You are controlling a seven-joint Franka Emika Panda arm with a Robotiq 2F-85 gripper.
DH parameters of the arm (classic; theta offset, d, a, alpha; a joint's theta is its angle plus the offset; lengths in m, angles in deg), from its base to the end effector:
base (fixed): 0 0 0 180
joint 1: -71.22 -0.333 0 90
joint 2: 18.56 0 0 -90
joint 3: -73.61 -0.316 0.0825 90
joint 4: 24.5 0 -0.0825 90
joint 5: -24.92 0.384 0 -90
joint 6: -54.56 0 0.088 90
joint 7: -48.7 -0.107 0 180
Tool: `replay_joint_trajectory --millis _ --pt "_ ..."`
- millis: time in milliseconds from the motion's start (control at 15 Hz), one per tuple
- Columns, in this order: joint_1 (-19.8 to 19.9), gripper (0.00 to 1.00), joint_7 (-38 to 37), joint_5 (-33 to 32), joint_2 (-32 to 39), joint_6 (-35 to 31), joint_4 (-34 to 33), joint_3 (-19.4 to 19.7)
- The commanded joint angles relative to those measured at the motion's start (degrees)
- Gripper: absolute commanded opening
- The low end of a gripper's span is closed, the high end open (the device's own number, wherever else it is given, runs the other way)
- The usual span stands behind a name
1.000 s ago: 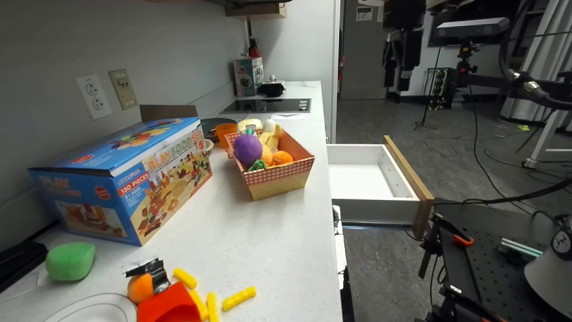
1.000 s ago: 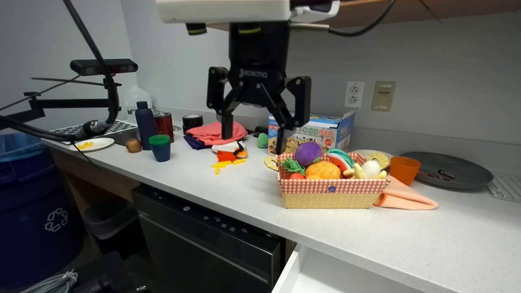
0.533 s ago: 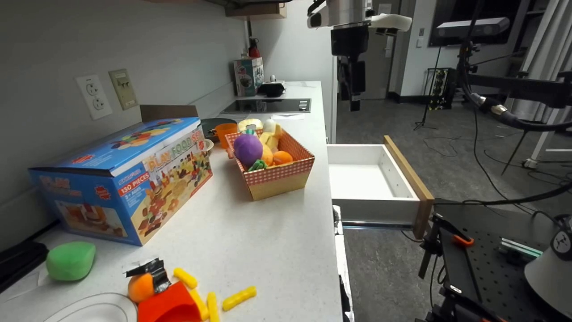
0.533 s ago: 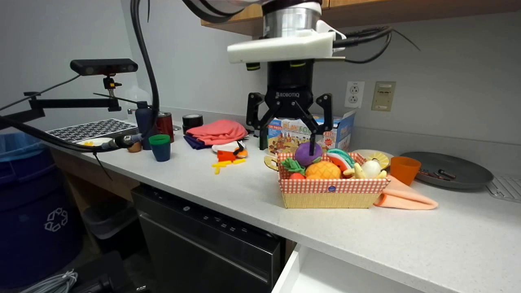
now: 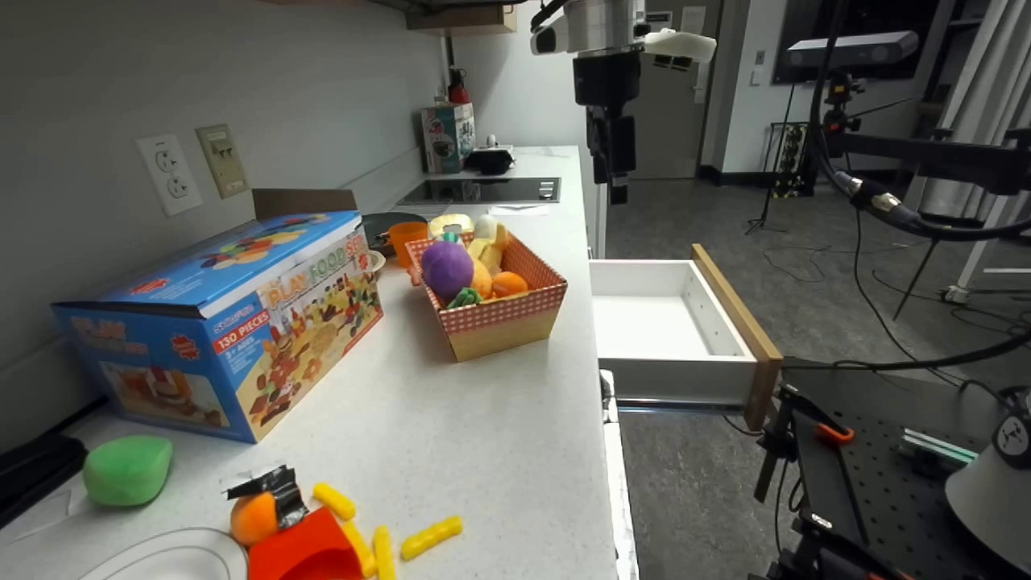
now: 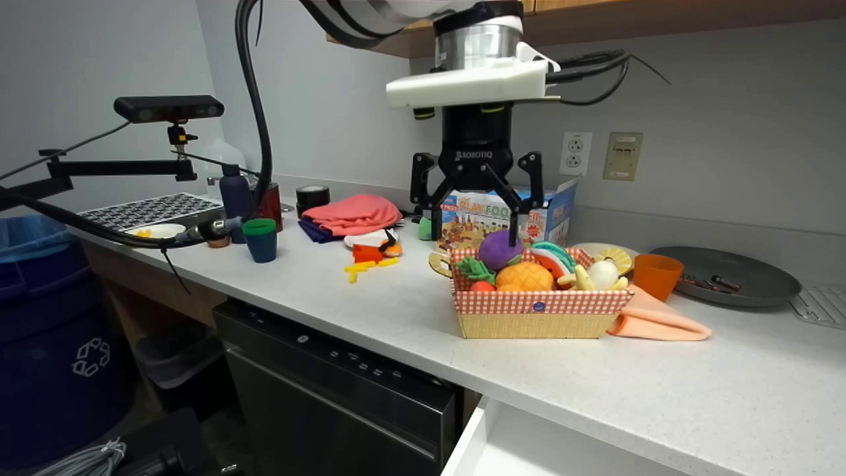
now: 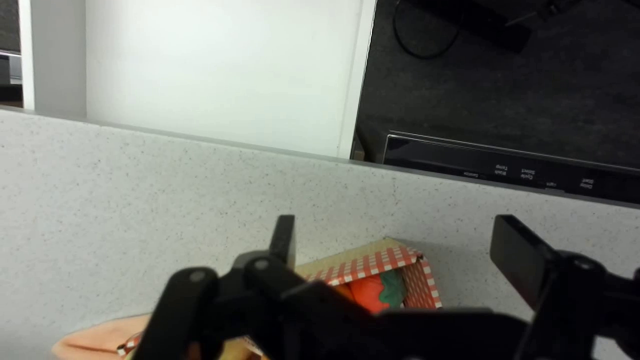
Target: Put the purple plushie in the open drawer, then close the drawer
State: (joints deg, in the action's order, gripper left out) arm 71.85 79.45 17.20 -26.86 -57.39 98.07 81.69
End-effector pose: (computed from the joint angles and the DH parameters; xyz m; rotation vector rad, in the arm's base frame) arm 0.4966 -0.0870 0.4641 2.9824 0.6662 -0.1129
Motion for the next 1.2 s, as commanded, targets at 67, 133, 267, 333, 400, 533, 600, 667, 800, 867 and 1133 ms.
replay_joint_trajectory --millis 67,133,267,333,400,533,600,667,800,867,1133 --pt "0.8 1.0 1.9 0.9 2.1 -2.5 -0.9 -0.4" --pt "0.8 1.0 2.7 1.3 3.2 -3.8 -1.5 -0.3" --pt "0.5 1.0 4.1 2.6 6.3 -7.7 -3.0 -0.6" --pt "0.4 1.0 4.9 3.2 7.9 -9.7 -3.7 -1.0" --pt "0.4 1.0 5.8 3.9 9.8 -11.2 -4.6 -1.3" --pt "0.5 1.0 7.4 5.4 13.8 -13.4 -6.7 -2.6" --pt "0.5 1.0 8.1 5.9 16.1 -14.4 -8.1 -3.4" --pt "0.6 1.0 8.7 6.2 18.1 -15.1 -9.5 -4.3" --pt "0.7 1.0 9.8 6.4 22.2 -16.8 -12.8 -6.3" --pt "0.7 1.0 10.1 5.8 24.3 -17.5 -14.8 -7.2" --pt "-0.2 1.0 9.9 -0.7 29.4 -18.7 -21.4 -9.2"
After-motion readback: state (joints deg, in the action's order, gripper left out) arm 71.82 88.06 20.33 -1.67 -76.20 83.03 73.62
